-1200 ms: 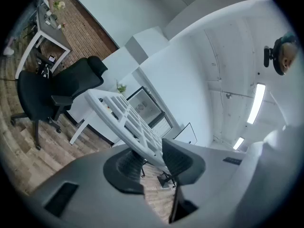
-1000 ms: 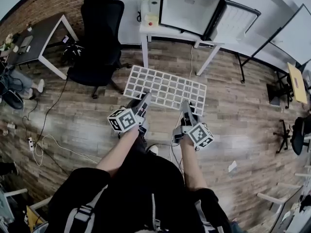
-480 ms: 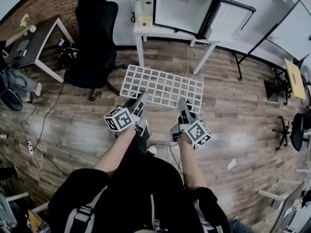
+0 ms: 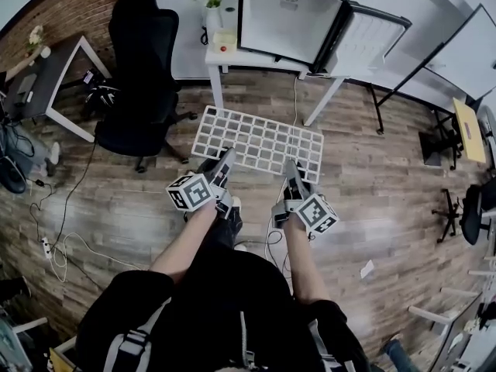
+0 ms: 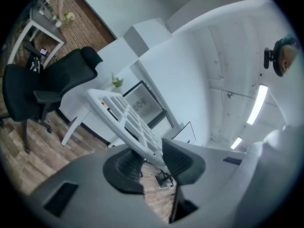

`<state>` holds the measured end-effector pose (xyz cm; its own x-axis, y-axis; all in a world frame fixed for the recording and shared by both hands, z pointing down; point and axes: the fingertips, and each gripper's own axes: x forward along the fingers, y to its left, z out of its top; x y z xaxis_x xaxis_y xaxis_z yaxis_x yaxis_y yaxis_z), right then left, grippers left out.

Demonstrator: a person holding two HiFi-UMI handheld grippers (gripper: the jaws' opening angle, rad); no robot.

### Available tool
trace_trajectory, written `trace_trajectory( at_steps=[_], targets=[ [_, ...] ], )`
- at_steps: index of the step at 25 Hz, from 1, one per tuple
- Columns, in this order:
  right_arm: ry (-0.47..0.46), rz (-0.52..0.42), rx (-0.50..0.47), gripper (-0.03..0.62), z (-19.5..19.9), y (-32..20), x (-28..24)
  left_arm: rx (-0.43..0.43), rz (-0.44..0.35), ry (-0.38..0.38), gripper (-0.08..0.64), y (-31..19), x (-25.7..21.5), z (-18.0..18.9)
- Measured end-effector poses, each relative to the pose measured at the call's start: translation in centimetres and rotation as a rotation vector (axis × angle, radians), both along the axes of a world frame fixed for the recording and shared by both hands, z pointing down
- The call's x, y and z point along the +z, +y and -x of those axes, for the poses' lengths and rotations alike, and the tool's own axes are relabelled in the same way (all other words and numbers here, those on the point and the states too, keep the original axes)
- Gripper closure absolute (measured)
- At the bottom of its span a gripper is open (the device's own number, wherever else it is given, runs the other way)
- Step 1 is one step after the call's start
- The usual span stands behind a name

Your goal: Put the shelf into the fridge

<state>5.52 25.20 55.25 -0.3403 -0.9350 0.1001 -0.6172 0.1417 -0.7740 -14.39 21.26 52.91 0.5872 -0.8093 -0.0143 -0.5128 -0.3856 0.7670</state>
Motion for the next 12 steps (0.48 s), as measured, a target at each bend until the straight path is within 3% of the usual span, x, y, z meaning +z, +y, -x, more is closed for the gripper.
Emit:
trace_trajectory(
  at_steps=[12],
  targets=[
    [0.017,0.002,0.064,0.457,-0.3,-13.6,-1.6,0.053,0.009,0.009,0.437,-14.5,-0.6,-0.5]
  ],
)
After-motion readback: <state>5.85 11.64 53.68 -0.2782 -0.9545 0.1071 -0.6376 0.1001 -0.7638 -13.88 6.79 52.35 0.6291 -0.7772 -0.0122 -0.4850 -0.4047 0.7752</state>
